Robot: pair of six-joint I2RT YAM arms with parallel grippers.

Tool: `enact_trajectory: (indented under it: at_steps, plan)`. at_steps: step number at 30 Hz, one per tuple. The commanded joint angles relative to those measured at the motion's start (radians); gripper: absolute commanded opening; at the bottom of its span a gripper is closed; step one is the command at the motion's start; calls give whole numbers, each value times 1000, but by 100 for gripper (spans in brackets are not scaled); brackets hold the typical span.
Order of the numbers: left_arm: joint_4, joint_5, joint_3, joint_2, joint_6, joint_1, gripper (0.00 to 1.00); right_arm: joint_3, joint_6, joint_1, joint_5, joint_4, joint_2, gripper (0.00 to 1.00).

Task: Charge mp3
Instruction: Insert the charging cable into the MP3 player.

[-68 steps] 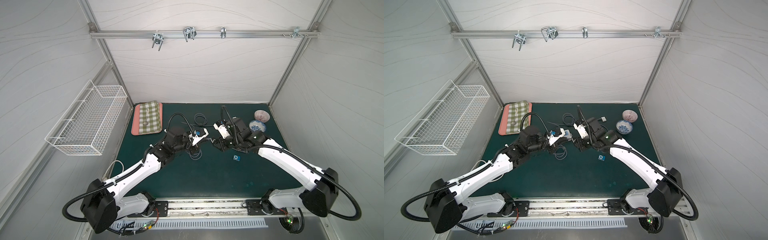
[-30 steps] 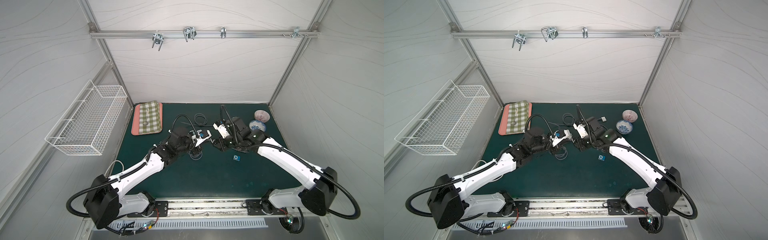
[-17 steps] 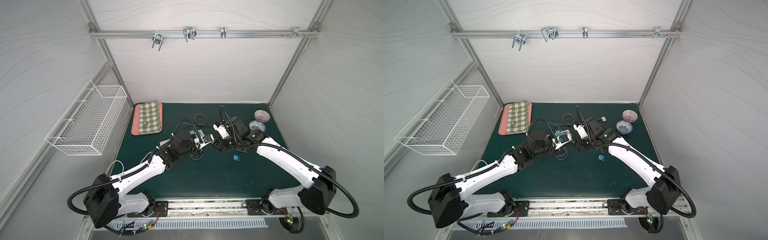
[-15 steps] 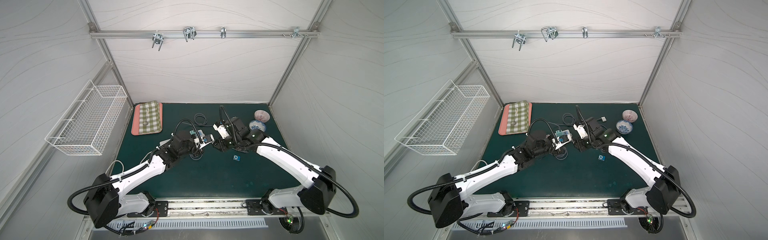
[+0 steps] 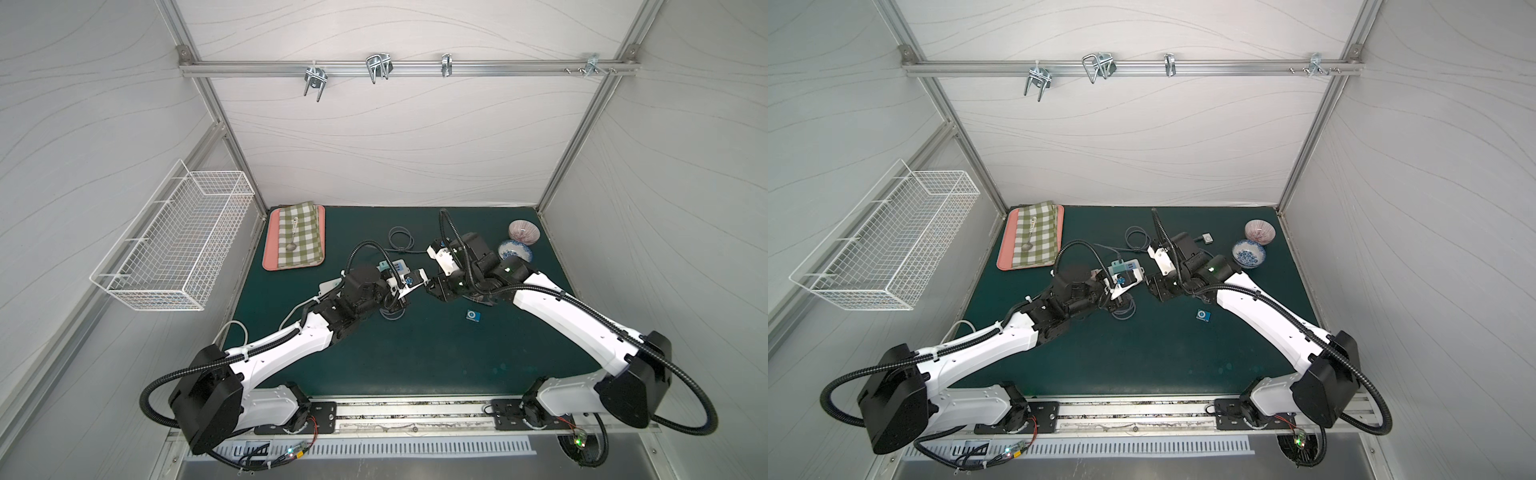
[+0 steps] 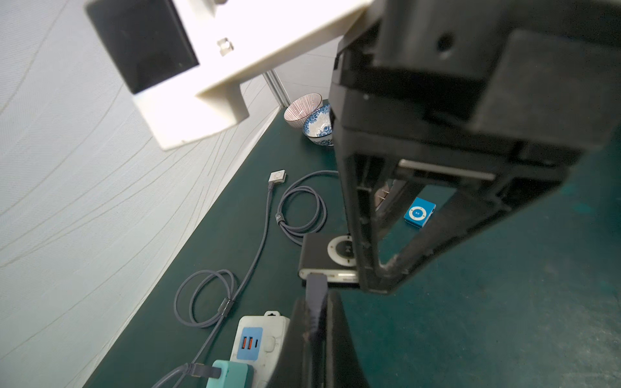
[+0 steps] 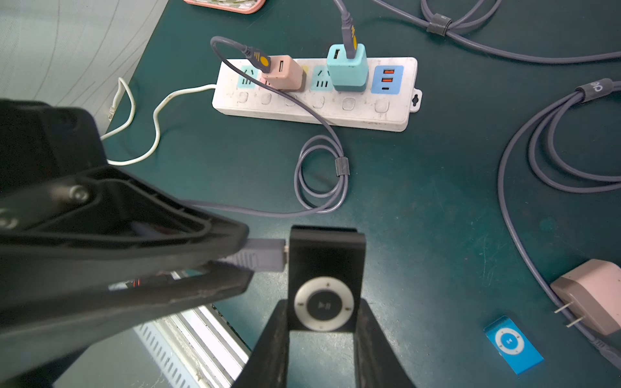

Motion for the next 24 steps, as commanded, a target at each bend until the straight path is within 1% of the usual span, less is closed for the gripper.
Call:
enact_trajectory:
  at_steps: [1, 5, 10, 12, 14, 16, 18, 20, 24]
  plan:
    - [98, 45, 4, 53, -10, 1, 0, 43, -53, 66, -234, 60, -3, 15]
    - [102, 90, 11, 71, -6, 18, 0, 41, -80, 72, -223, 55, -13, 15]
    - [46, 145, 42, 96, 20, 29, 0, 45, -152, 72, -164, 18, -26, 15]
    - [39, 152, 53, 107, 24, 29, 0, 45, -156, 65, -159, 21, -33, 15]
    - [36, 153, 61, 119, 30, 30, 0, 30, -136, 45, -181, 45, -45, 15]
    - [36, 146, 72, 129, 39, 26, 0, 15, -74, 9, -224, 73, -50, 15]
    - [31, 107, 87, 142, 39, 17, 0, 10, -18, -28, -287, 92, -47, 15]
    - [22, 67, 109, 153, 41, 7, 0, 14, -8, -32, -289, 91, -45, 15]
    - [19, 32, 142, 174, 32, 0, 0, 35, -18, -29, -274, 57, -30, 15]
